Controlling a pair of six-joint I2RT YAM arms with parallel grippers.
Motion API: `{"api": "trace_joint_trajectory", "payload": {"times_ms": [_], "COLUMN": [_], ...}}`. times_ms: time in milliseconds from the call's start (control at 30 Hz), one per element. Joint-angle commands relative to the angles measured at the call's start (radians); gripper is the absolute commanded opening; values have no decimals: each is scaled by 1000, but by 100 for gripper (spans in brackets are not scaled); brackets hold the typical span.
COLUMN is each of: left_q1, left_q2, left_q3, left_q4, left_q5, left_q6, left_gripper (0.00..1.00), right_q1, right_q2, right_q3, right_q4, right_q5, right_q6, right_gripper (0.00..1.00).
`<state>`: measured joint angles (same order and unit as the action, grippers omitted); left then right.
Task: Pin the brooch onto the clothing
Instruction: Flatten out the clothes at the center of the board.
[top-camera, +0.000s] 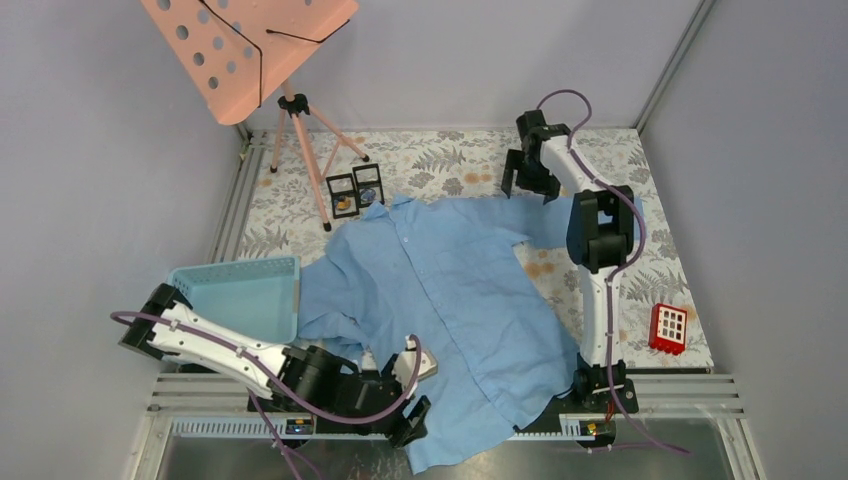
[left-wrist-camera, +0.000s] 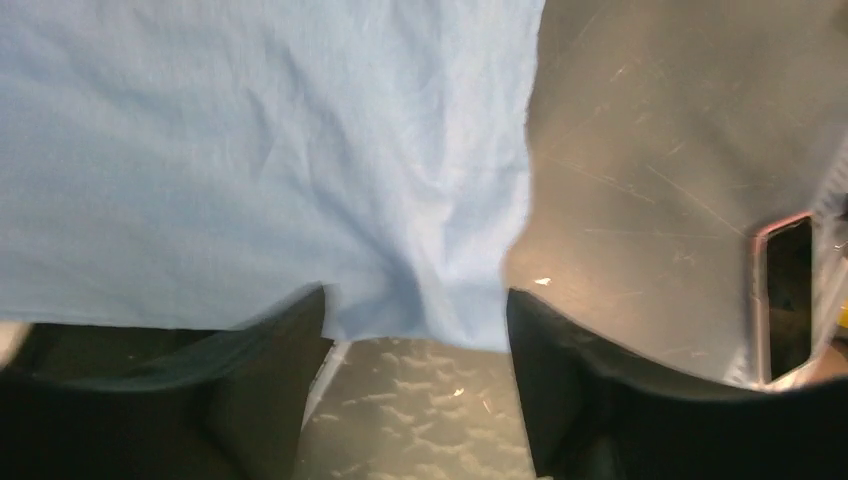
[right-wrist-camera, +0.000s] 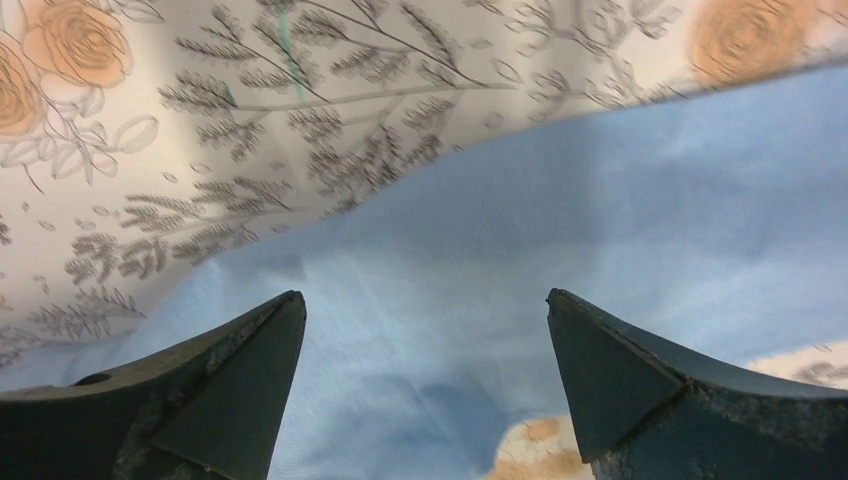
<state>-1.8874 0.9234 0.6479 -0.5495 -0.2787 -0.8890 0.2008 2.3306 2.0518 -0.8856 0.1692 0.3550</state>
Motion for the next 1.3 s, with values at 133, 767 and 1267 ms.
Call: {"api": "trace_joint_trajectory", "payload": {"times_ms": [133,767,1267], "left_q1": [78,909,1072], "left_q2": [-70,524,1168], "left_q3": [150,579,1037], "left_q4": [95,278,226], "left_q5": [-232,156,240], "left_q6": [105,378,348], "left_gripper": [96,99,99], "right_q1": [-143,-484,-528], "right_q2": [-402,-371,-142], "right_q3": [-360,-502,-245], "right_q4": [109,154,54], "right_q5": [61,-25,-73], "right_q6": [-45,-29,-28], "right_gripper": [100,99,88]}}
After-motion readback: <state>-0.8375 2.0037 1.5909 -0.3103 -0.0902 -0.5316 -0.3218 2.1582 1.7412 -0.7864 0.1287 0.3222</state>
